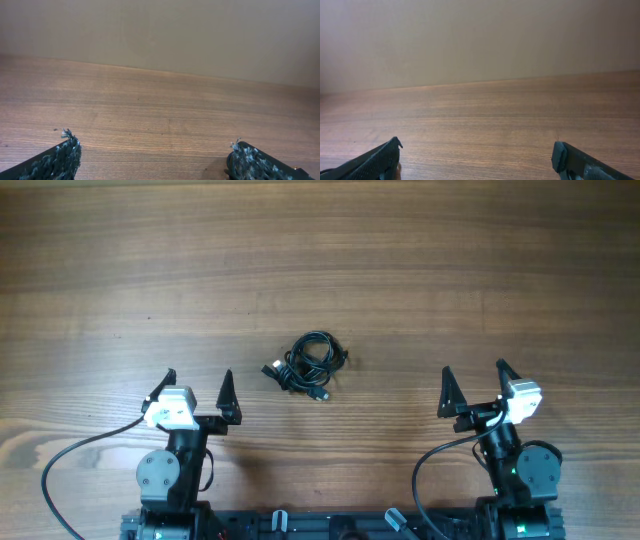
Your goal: Untangle cables
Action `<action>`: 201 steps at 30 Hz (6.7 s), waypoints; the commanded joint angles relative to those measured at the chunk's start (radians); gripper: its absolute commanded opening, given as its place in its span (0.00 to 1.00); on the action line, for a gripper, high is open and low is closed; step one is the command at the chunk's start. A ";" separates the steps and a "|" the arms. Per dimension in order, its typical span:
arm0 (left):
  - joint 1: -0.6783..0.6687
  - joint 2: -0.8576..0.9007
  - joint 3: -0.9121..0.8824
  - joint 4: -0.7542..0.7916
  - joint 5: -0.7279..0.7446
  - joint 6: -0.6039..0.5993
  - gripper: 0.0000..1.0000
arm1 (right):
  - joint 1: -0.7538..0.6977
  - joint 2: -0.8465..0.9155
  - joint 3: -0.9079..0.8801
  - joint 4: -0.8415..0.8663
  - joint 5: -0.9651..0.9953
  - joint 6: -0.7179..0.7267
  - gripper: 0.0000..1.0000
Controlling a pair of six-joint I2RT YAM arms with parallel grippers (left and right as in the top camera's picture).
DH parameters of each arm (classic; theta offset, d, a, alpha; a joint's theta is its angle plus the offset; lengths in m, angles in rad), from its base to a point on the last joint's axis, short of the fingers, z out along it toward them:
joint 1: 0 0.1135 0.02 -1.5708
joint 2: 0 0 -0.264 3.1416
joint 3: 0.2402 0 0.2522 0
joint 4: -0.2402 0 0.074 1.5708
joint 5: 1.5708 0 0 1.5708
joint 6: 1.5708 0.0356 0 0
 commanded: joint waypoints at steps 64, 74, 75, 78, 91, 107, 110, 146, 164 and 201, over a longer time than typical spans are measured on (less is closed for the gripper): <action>0.008 -0.006 -0.005 -0.004 0.005 0.015 1.00 | 0.007 -0.009 -0.002 0.003 0.003 0.010 1.00; 0.008 -0.006 -0.005 -0.004 0.005 0.015 1.00 | 0.007 -0.009 -0.002 0.003 0.003 0.010 1.00; 0.008 -0.006 -0.005 -0.004 0.005 0.015 1.00 | 0.007 -0.009 -0.002 0.003 0.003 0.010 1.00; 0.008 -0.006 -0.005 -0.004 0.005 0.016 1.00 | 0.007 -0.009 -0.002 0.003 0.003 0.010 1.00; 0.008 -0.006 -0.005 -0.004 0.005 0.015 1.00 | 0.007 -0.009 -0.002 0.003 0.003 0.010 1.00; 0.008 -0.006 -0.005 -0.004 0.005 0.015 1.00 | 0.007 -0.009 -0.002 0.003 0.003 0.010 0.99; 0.008 -0.006 -0.005 -0.004 0.005 0.015 1.00 | 0.007 -0.009 -0.002 0.003 0.003 0.010 0.99; 0.002 0.900 1.015 -0.685 0.494 -0.014 1.00 | 0.007 0.127 0.468 -0.481 -0.212 0.231 1.00; -0.081 1.321 1.322 -1.020 0.443 -0.188 0.75 | 0.007 1.009 1.040 -0.736 -0.523 0.312 1.00; -0.472 1.740 1.147 -0.803 0.004 -0.988 0.28 | 0.007 1.236 1.038 -0.765 -0.514 0.341 0.90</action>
